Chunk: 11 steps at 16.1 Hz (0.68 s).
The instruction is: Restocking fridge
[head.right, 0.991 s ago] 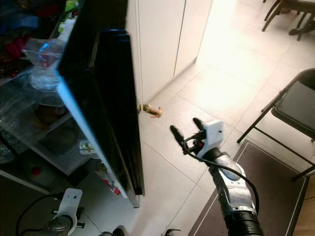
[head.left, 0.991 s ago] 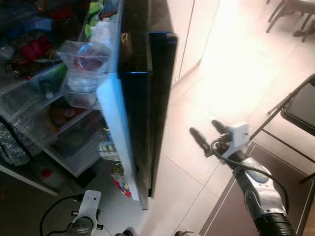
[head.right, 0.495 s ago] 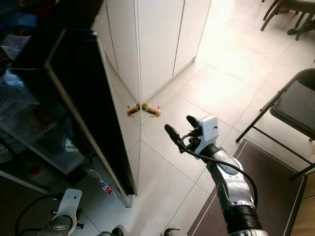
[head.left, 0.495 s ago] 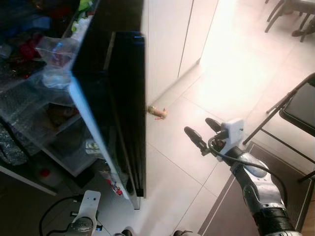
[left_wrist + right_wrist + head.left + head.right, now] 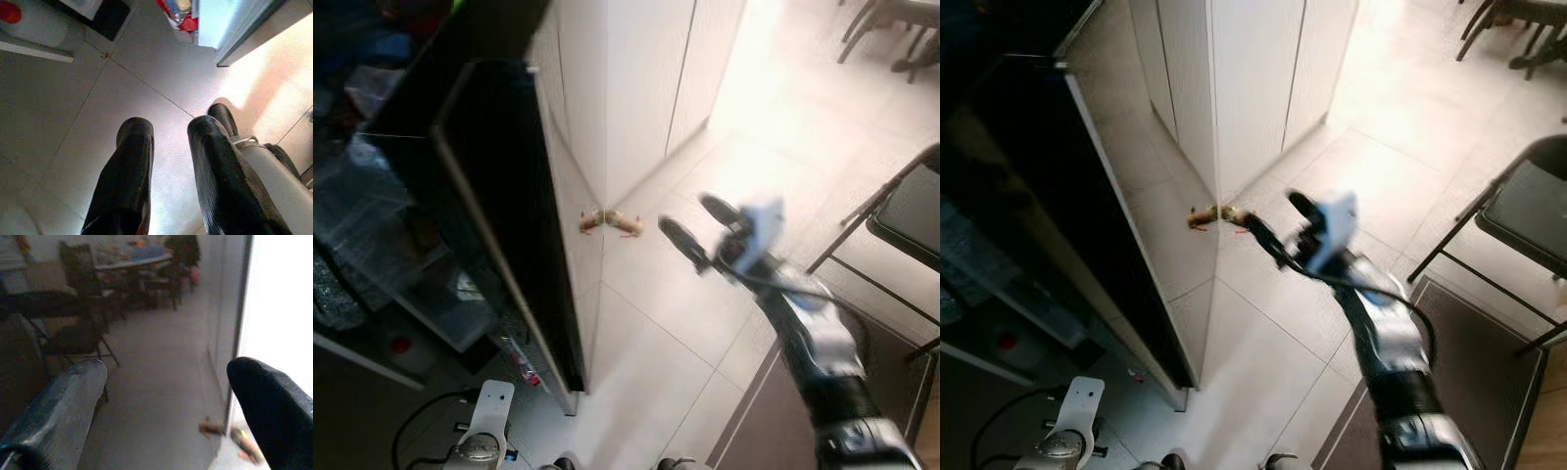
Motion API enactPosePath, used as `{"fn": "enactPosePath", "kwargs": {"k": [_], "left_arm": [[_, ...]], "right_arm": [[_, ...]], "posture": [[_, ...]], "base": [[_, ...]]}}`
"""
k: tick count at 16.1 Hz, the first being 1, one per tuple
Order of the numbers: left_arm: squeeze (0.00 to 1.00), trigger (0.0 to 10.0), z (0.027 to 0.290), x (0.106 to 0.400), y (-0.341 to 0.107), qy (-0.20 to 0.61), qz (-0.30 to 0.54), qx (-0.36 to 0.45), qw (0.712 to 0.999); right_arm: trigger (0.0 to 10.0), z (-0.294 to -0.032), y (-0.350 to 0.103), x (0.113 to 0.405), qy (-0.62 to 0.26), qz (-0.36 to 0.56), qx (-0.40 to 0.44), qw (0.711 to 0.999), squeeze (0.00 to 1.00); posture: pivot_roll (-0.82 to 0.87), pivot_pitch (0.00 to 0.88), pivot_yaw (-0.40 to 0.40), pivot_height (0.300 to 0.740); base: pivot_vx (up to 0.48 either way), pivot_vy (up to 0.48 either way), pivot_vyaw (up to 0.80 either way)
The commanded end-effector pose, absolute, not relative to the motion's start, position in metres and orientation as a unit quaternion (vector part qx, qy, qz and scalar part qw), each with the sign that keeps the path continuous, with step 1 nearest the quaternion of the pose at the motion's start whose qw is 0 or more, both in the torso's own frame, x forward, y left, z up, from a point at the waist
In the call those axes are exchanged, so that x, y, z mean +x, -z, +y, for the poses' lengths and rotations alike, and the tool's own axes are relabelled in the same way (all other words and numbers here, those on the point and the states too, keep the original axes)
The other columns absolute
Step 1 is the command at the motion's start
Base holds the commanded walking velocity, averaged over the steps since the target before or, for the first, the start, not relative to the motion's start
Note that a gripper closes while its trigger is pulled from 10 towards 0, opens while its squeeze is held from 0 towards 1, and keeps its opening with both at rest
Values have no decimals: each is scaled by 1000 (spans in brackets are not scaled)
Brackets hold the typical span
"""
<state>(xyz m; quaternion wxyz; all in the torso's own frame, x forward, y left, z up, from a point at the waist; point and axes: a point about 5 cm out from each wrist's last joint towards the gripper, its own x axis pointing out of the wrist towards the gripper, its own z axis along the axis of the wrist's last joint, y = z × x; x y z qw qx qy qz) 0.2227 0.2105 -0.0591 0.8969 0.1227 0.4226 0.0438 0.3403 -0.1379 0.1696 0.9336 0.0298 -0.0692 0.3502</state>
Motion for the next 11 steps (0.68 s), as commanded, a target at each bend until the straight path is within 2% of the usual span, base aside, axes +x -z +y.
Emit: {"fn": "enactPosePath", "kwargs": {"k": [1, 4, 7, 9, 10, 11], "left_arm": [[0, 10000, 211, 212, 66, -40, 441, 126, 888], [0, 10000, 209, 212, 66, -32, 441, 114, 890], [0, 10000, 206, 212, 66, -6, 443, 95, 891], [0, 10000, 206, 212, 66, -5, 443, 94, 891], [0, 10000, 204, 212, 67, 7, 443, 84, 893], [0, 10000, 204, 212, 67, 10, 442, 81, 893]], "right_arm": [[10000, -135, -165, 339, -359, -61, 26, 931, 0], [10000, -124, -172, 342, -378, -71, 28, 923, 0], [10000, -140, -157, 349, -311, -45, 22, 949, 0], [10000, -141, -156, 349, -308, -44, 21, 950, 0], [10000, -187, -119, 350, -141, 34, 16, 989, 0], [10000, -200, -107, 347, -88, 65, 13, 994, 0]], "posture": [[-167, 169, -30, 740], [-167, 160, -28, 740], [-162, 151, -28, 740], [-162, 151, -28, 740], [-168, 156, -27, 740], [-168, 160, -27, 740]], "base": [[0, 0, 0], [0, 0, 0], [0, 0, 0], [0, 0, 0], [0, 0, 0], [0, 0, 0]]}}
